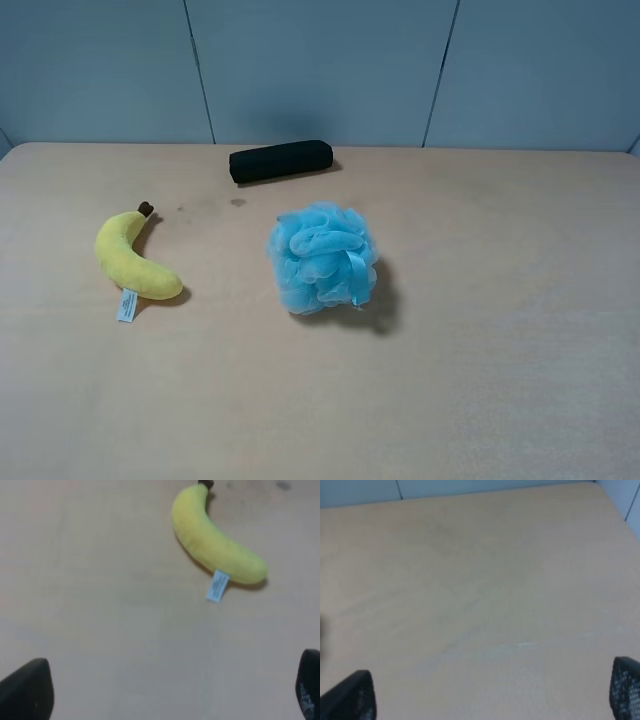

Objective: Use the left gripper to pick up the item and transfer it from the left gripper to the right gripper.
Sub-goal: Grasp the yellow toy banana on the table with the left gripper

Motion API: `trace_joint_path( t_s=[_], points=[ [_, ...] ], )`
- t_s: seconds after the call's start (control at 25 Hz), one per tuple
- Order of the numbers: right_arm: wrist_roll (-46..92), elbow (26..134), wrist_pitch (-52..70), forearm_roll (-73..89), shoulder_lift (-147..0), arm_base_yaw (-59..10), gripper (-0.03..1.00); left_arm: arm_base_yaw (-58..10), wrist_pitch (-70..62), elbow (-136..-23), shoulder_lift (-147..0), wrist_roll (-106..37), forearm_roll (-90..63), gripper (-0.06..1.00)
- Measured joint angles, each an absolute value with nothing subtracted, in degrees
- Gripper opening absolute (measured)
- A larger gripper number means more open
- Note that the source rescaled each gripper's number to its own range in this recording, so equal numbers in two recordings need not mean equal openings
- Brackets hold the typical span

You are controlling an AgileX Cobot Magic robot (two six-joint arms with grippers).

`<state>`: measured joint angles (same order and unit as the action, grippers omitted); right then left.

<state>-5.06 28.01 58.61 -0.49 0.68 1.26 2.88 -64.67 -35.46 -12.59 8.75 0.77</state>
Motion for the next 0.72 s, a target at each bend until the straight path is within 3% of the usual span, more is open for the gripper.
trace_joint_path(
  t_s=[0.32, 0.72],
  points=[
    [-5.1, 28.0, 58.6, -0.5, 0.7, 1.3, 1.0, 2.9, -63.8, -41.7, -38.4, 16.1, -0.9, 0.96],
    [-5.1, 28.0, 58.6, -0.5, 0.7, 1.3, 1.0, 2.2, -50.3, -41.8, -65.6, 18.1, -4.7, 0.95]
  ],
)
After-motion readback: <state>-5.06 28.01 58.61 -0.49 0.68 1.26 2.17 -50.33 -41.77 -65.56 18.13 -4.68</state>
